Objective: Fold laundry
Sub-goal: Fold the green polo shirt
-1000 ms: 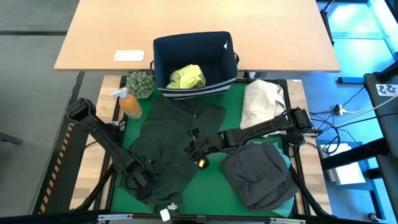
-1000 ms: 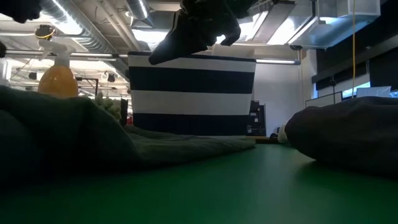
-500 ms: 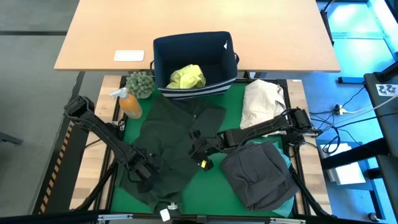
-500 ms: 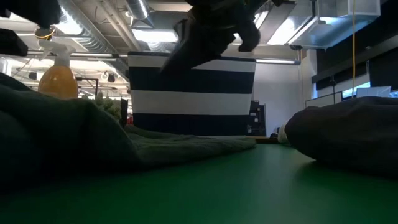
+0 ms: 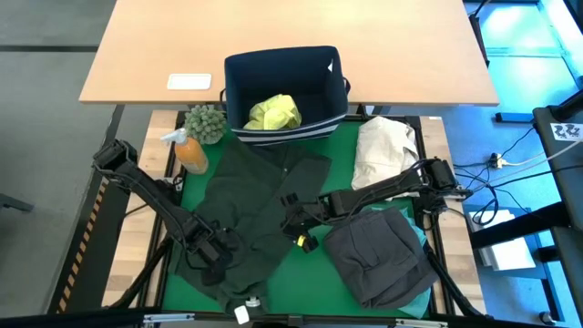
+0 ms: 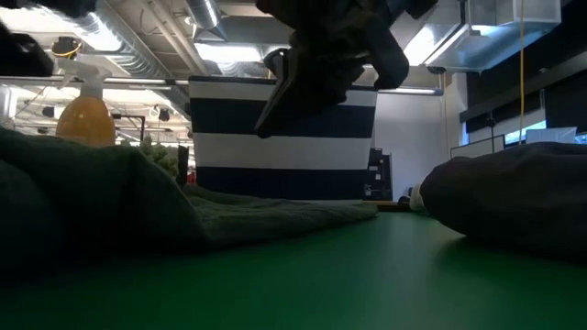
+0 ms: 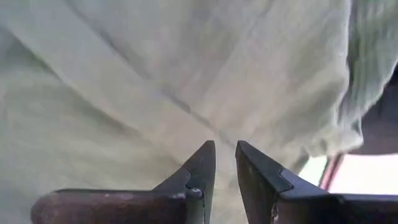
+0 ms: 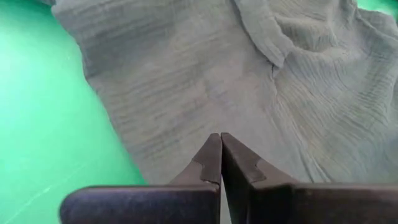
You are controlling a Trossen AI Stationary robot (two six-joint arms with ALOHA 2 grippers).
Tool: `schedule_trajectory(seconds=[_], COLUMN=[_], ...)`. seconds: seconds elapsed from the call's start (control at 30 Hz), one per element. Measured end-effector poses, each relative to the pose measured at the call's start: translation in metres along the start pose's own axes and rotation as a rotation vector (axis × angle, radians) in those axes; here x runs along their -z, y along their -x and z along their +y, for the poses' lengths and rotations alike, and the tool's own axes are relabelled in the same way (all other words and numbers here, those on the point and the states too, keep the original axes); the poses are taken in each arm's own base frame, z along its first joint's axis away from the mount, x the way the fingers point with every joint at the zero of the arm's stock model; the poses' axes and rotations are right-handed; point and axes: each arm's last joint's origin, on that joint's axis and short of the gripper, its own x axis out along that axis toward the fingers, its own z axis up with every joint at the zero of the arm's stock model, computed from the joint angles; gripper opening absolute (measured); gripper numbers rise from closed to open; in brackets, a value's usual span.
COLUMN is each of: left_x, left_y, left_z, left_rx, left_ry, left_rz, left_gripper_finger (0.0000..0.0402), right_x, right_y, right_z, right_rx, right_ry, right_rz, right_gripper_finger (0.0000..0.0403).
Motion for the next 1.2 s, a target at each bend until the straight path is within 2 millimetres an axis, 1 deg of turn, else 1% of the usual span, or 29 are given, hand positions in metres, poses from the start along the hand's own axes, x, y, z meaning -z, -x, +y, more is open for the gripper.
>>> schedule_trajectory(seconds=[0.1, 0.2, 0.4, 0.5, 0.63, 0.77, 1.2], left_x=[-0.004, -0.009, -0.020, -0.024, -0.027, -0.028, -0.028], left_y=[0.000, 0.001, 0.005, 0.007, 0.009, 0.011, 0.010], left_z=[-0.002, -0.003, -0.008, -0.009, -0.007, -0.006, -0.006], left_rx=[-0.018, -0.067, -0.148, -0.229, -0.339, -0.389, -0.382], left_ry=[-0.044, -0.084, -0.194, -0.266, -0.280, -0.269, -0.272], left_rz=[-0.089, -0.215, -0.463, -0.555, -0.656, -0.700, -0.692], left_gripper_finger=[0.0059, 0.0056, 0.0055, 0.0055, 0.0055, 0.0055, 0.0055], right_x=[0.002, 0.000, 0.001, 0.001, 0.001, 0.001, 0.001], right_y=[-0.003, -0.004, -0.005, -0.005, -0.005, -0.005, -0.005], right_z=[0.001, 0.000, 0.000, 0.000, 0.000, 0.000, -0.001], right_rx=[0.010, 0.026, 0.027, 0.026, 0.026, 0.026, 0.036], right_ry=[-0.001, -0.001, -0.002, -0.002, -0.002, -0.002, -0.002], right_rz=[-0.027, -0.070, -0.071, -0.069, -0.069, -0.069, -0.066], right_gripper_finger=[0.0005, 0.0005, 0.0005, 0.0005, 0.0005, 0.0005, 0.0005])
